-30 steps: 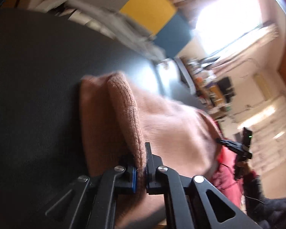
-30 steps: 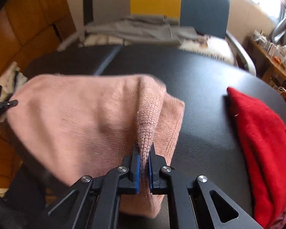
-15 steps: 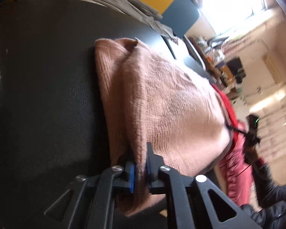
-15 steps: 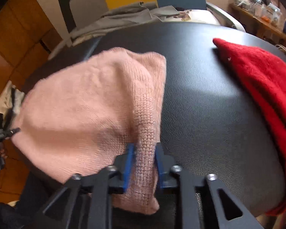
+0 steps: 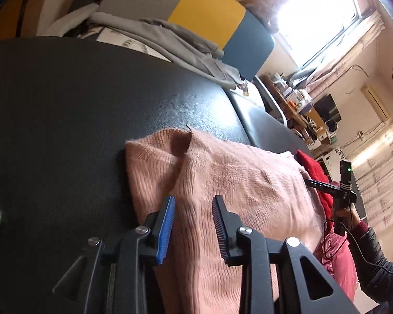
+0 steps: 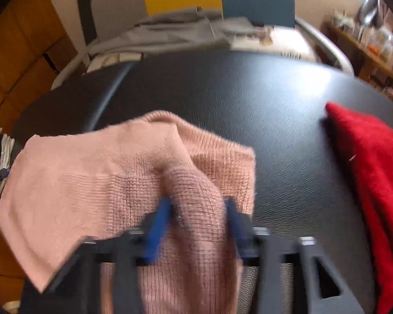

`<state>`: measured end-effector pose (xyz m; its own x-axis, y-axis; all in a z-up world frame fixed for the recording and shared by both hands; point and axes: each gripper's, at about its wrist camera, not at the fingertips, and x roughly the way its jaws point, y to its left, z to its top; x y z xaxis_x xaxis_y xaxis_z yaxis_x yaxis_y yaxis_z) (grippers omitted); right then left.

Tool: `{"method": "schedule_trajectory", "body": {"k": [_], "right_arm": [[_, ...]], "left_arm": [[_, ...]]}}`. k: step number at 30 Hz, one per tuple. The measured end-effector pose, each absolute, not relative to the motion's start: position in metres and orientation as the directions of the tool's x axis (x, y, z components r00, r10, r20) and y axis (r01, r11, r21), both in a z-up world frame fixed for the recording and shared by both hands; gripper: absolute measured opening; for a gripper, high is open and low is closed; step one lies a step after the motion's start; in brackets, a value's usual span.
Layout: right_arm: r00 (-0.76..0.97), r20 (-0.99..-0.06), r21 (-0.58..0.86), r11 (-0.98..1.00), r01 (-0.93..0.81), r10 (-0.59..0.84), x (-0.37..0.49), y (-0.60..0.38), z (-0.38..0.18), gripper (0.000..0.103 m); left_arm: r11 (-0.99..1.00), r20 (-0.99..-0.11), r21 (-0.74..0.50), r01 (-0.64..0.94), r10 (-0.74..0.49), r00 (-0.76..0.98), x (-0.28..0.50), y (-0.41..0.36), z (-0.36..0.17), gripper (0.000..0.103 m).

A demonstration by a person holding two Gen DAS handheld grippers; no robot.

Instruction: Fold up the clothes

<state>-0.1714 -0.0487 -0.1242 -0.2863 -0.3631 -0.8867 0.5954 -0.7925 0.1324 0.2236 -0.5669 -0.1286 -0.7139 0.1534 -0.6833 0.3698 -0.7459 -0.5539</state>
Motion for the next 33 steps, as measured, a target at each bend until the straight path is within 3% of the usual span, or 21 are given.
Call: {"method": "schedule_trajectory", "body": {"k": [3,7,8,9,10,14,19,21,22,23,26,29,33], "right_arm": [[-0.3,-0.884,0.115,-0.788,0.604,-0.359,-0.168,-0.05,-0.123,0.023],[-0.314,-0.884,0.088,-0.783,0.615,-0.346,-0.165,-0.052,-0.119,0.021],[-0.319,-0.884,0.08,-0.782,0.619,-0.343,-0.164,-0.053,-0.118,0.018],[-0.324,-0.883,0.072,-0.78,0.622,-0.34,-0.163,-0.053,-0.116,0.017],[-0.338,-0.876,0.066,-0.778,0.624,-0.345,-0.162,-0.054,-0.111,0.012],[-0.41,-0.831,0.046,-0.78,0.624,-0.376,-0.159,-0.054,-0.09,0.01],[-0.426,-0.841,0.02,-0.806,0.592,-0.334,-0.163,-0.053,-0.11,0.01],[-0.431,-0.841,0.025,-0.819,0.574,-0.328,-0.164,-0.049,-0.117,0.01],[-0.433,-0.841,0.028,-0.825,0.564,-0.325,-0.164,-0.047,-0.121,0.014],[-0.436,-0.841,0.031,-0.831,0.555,-0.322,-0.164,-0.045,-0.125,0.026],[-0.506,-0.798,0.005,-0.842,0.539,-0.328,-0.153,-0.04,-0.107,0.052],[-0.545,-0.735,-0.003,-0.801,0.598,-0.403,-0.121,-0.045,-0.08,0.057],[-0.467,-0.726,0.026,-0.697,0.716,-0.506,-0.067,-0.062,-0.068,0.066]], "left_arm": [[-0.75,-0.676,-0.562,0.349,0.173,-0.717,0.2,-0.567,-0.133,0.042],[-0.752,-0.702,-0.553,0.359,0.189,-0.687,0.185,-0.573,-0.144,0.042],[-0.758,-0.724,-0.537,0.369,0.191,-0.662,0.179,-0.572,-0.148,0.035],[-0.767,-0.727,-0.526,0.368,0.181,-0.663,0.177,-0.569,-0.146,0.013],[-0.775,-0.719,-0.517,0.362,0.164,-0.675,0.178,-0.566,-0.143,0.005],[-0.774,-0.656,-0.517,0.366,0.083,-0.75,0.196,-0.564,-0.124,0.005],[-0.768,-0.756,-0.42,0.484,0.001,-0.654,0.193,-0.569,-0.149,0.007],[-0.759,-0.763,-0.413,0.504,-0.014,-0.646,0.191,-0.567,-0.152,0.013],[-0.748,-0.764,-0.413,0.519,-0.027,-0.645,0.192,-0.567,-0.15,0.019],[-0.74,-0.767,-0.392,0.547,-0.064,-0.638,0.194,-0.567,-0.145,0.025],[-0.721,-0.754,-0.305,0.622,-0.216,-0.62,0.204,-0.562,-0.122,0.025],[-0.76,-0.669,-0.375,0.531,-0.175,-0.722,0.225,-0.541,-0.098,0.026],[-0.852,-0.668,-0.31,0.422,-0.121,-0.734,0.233,-0.482,-0.091,0.026]]}}
